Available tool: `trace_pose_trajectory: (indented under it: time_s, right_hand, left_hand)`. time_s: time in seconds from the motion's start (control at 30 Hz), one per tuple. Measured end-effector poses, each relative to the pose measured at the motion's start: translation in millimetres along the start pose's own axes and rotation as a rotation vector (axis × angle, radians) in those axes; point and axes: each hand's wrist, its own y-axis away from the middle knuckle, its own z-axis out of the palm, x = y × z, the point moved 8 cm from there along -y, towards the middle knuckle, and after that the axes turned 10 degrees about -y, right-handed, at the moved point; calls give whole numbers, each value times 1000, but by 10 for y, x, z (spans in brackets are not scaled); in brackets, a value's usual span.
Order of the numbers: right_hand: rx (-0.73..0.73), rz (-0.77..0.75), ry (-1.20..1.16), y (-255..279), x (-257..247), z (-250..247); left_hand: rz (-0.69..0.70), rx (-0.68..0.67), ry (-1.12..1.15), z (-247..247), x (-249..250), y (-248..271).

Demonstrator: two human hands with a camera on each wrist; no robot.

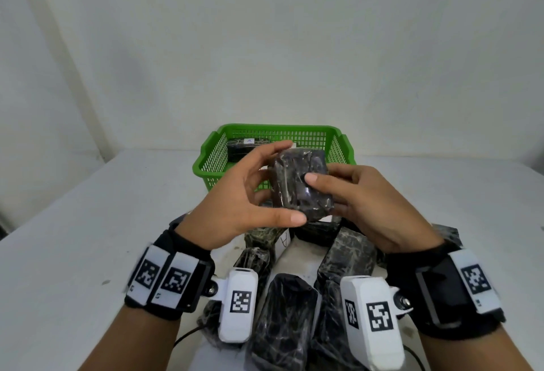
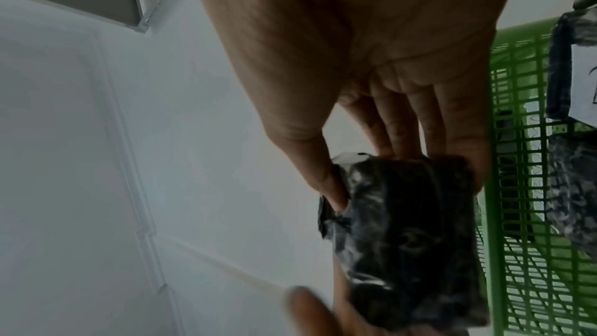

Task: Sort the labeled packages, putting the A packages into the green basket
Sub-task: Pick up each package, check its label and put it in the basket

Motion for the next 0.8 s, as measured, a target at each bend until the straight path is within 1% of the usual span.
trace_pose_trajectory:
  time_s: [0.03,0.1,0.17,0.2,0.27,0.4,0.5,0.6,0.63,0.7,0.8]
  right_hand:
    - [23,-31,13,-1,-6,-22]
    - [48,-101,38,4,-48,-42]
    - [11,-134,67,10,-77,-8]
    - [-10,-129,82,8,-74,9]
    - [-31,-82,84,-1,-50,25]
    - [-90,10,-5,10,0,87]
    - [-36,-38,-99,4,-20,62]
    - [3,-106,-75,-26,-32,-14]
    - [8,-114,-59,-39,-28,-27]
    - [-1,-108,-47,-44,-18,-12]
    - [-24,-123,-10,-24,-38,31]
  left_hand:
    - [-5,24,2,-5,4,1]
    - [15,150,-67,-73,48,3]
    - [74,263,-118,-157,95,8]
    - [95,285,-113,-184,98,11]
    - [125,277,-111,-210,94,20]
    - [170,220,-134,-169,133,20]
    - [143,151,-139,-138,104,20]
    - [29,49,-39,-88,12,25]
    - [-7,52,-10,-81,-7,27]
    - [-39,114,-28,-103,-16,17]
    - [-22,155,-74,-141,-34,-2]
